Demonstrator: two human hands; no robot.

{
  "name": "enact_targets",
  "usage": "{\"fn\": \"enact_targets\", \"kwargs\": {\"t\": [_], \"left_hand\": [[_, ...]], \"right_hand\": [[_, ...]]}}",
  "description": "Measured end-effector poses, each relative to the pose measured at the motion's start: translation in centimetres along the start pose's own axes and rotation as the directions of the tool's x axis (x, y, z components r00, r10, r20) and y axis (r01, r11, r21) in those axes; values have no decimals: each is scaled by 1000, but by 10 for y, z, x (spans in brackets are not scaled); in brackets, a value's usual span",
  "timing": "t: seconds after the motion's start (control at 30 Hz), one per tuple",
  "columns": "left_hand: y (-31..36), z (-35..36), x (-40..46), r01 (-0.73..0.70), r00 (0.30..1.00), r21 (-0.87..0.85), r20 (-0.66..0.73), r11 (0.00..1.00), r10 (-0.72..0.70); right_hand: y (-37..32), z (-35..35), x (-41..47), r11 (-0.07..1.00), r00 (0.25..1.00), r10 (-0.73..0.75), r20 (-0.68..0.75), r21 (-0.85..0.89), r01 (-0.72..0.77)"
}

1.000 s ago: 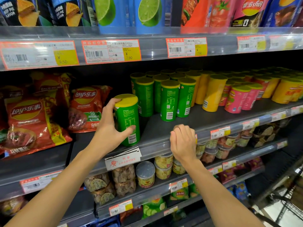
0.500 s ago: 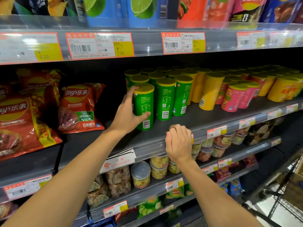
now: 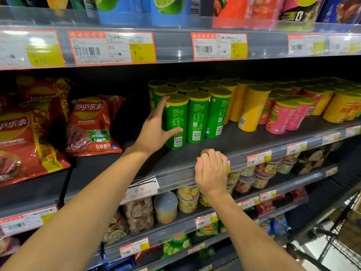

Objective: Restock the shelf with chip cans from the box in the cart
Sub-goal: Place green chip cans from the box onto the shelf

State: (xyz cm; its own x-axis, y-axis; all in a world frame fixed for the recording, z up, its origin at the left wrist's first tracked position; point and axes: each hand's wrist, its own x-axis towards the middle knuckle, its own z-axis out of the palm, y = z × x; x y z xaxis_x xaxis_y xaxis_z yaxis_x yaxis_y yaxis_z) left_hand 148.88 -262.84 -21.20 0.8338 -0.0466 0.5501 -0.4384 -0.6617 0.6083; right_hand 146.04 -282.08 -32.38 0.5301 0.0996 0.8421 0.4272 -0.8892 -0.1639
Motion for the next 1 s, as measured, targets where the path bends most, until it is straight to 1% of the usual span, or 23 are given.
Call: {"fn": "enact_targets", "kwargs": {"t": [0.13,0.3,0.43,0.5,0.57,0.6,0.63,0.67,0.73,0.77,0.83,0.9,1.0], "left_hand": [[4,-1,-2,12,1000,42,-3,999,-12],[14,-2,-7,43,999,105,-9,994,-43],[22,-3,-10,106,994,190,-19,976,-104],[31,-2,-11,184,983,295,-71,938,-170],[42,1,-15,300,953,414,-163,859,-254],[47,4,-19,337,940,457,-208,823,-270],[50,8,-27,328,942,497,-240,803,-236],[53,14,-36,267,957,545,-249,795,-150],[58,30,-54,101,980,630,-198,770,34],[62,39,-60,26,985,653,-144,757,90],[73,61,-67,-131,982,683,-8,718,187],[88,86,-70,-247,966,681,119,689,229],[109,134,-66,-335,942,634,254,698,221]], "right_hand": [[-1,-2,1,1000,1000,-5,17,2,5],[2,-5,0,999,998,-46,35,-5,46],[5,-10,0,997,994,-74,77,13,73],[7,-13,1,995,990,-93,105,30,90],[12,-16,0,990,984,-131,117,67,124],[16,-18,1,985,980,-155,128,94,144],[19,-20,1,979,972,-182,145,122,165],[23,-21,2,970,962,-217,166,145,194],[31,-26,3,950,932,-293,215,177,258],[38,-30,1,945,921,-310,237,183,271],[58,-41,-3,958,918,-275,286,168,234],[87,-56,-11,976,928,-200,315,152,159],[134,-87,-22,988,943,-124,308,123,90]]}}
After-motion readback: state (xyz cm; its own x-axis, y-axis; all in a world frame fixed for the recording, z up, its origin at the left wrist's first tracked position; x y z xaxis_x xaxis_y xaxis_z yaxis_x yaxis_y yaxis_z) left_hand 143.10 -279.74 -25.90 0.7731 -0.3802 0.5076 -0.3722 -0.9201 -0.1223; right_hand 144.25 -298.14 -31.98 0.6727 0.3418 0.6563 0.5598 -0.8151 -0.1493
